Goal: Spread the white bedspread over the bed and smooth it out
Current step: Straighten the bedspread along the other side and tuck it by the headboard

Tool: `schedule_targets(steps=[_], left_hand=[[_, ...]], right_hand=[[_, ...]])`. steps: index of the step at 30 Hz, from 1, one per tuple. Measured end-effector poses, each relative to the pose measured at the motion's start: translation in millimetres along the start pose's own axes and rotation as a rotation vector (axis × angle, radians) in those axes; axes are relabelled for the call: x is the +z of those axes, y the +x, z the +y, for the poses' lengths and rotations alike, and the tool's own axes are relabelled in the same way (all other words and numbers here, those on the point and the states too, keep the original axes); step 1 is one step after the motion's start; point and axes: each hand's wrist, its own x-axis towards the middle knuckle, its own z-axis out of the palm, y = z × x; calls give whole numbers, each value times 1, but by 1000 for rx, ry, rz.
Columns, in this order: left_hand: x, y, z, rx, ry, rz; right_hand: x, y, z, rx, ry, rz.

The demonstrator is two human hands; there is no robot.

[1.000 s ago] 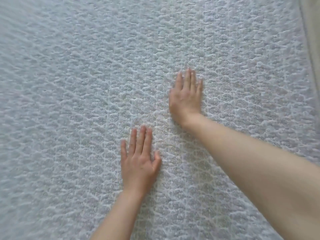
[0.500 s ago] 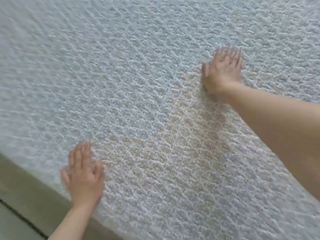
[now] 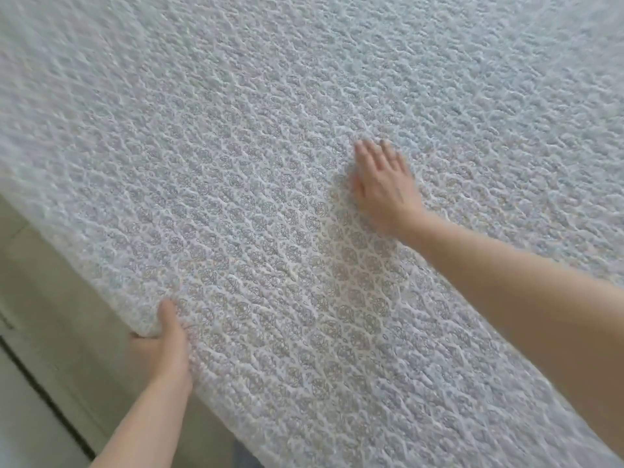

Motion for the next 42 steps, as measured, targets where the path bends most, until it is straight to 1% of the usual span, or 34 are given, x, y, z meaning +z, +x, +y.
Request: schedule_targets(steps=[2, 3, 4, 5, 7, 8, 9, 10, 12, 13, 14, 15, 16, 17, 19, 20, 22, 24, 25, 26, 27, 28, 29, 31, 32, 33, 34, 35, 36, 38, 40, 42], left_hand=[[1, -6, 4, -56, -49, -65], [0, -7, 5, -92, -77, -99], [-1, -6, 6, -128, -106, -137], [-1, -7, 7, -161, -129, -165], [-3, -6, 9, -232, -161, -196], [-3, -4, 8, -269, -203, -205], [-3, -4, 10, -303, -241, -206], [-4, -5, 11, -319, -262, -214], [-9, -2, 12, -327, -280, -209], [-12, -3, 14, -316, -276, -202], [-16, 2, 15, -302, -282, -207], [-20, 7, 15, -287, -286, -201], [-25, 14, 18, -272, -312, -211], [-33, 20, 22, -260, -323, -216], [-40, 36, 26, -248, -369, -277], [-46, 50, 28, -263, -407, -311], [-52, 72, 34, -335, -483, -410], [-60, 87, 50, -368, -572, -554], [-63, 93, 55, -356, -571, -580], [-68, 103, 60, -338, -562, -572], [-71, 111, 61, -306, -543, -531], [-73, 118, 59, -285, -548, -497], [-77, 126, 54, -271, -551, -474], [-80, 124, 45, -276, -510, -480], [-82, 127, 44, -300, -497, -492], [-82, 122, 49, -323, -497, -507], [-81, 125, 51, -352, -491, -532], [-80, 133, 54, -376, -491, -566], [-79, 141, 58, -390, -508, -591], [-80, 163, 73, -392, -590, -623], [-81, 192, 96, -352, -646, -592], [-80, 219, 123, -278, -657, -535]], right_hand=[[-17, 26, 46, 340, -48, -26], [-20, 34, 55, 454, -37, -48], [-17, 36, 55, 513, -34, -59], [-11, 35, 44, 527, -42, -58], [12, 21, 0, 466, -61, -44], [24, 8, -29, 390, -60, -42], [36, -8, -60, 274, -52, -57], [45, -26, -88, 99, -36, -98], [53, -49, -140, -404, -23, -250], [52, -48, -154, -643, -33, -308], [49, -35, -163, -794, -27, -321], [44, -16, -166, -813, -26, -293], [39, 7, -168, -709, -22, -240], [35, 32, -168, -533, -9, -177], [24, 75, -146, -130, 5, -58], [21, 94, -138, 28, 5, -27], [18, 112, -118, 303, 18, -34], [24, 118, -119, 489, 9, -55], [29, 117, -129, 536, 1, -58], [36, 116, -152, 543, -6, -65], [43, 112, -174, 499, -22, -74], [51, 106, -198, 384, -55, -84], [61, 98, -228, 195, -100, -105], [75, 71, -276, -305, -170, -175], [79, 60, -299, -570, -215, -242], [81, 53, -310, -786, -257, -300], [79, 55, -319, -915, -278, -356], [74, 64, -328, -941, -273, -386], [68, 78, -333, -874, -253, -366], [55, 109, -338, -575, -154, -270], [45, 145, -332, -276, -82, -188], [40, 172, -316, -20, -80, -162]])
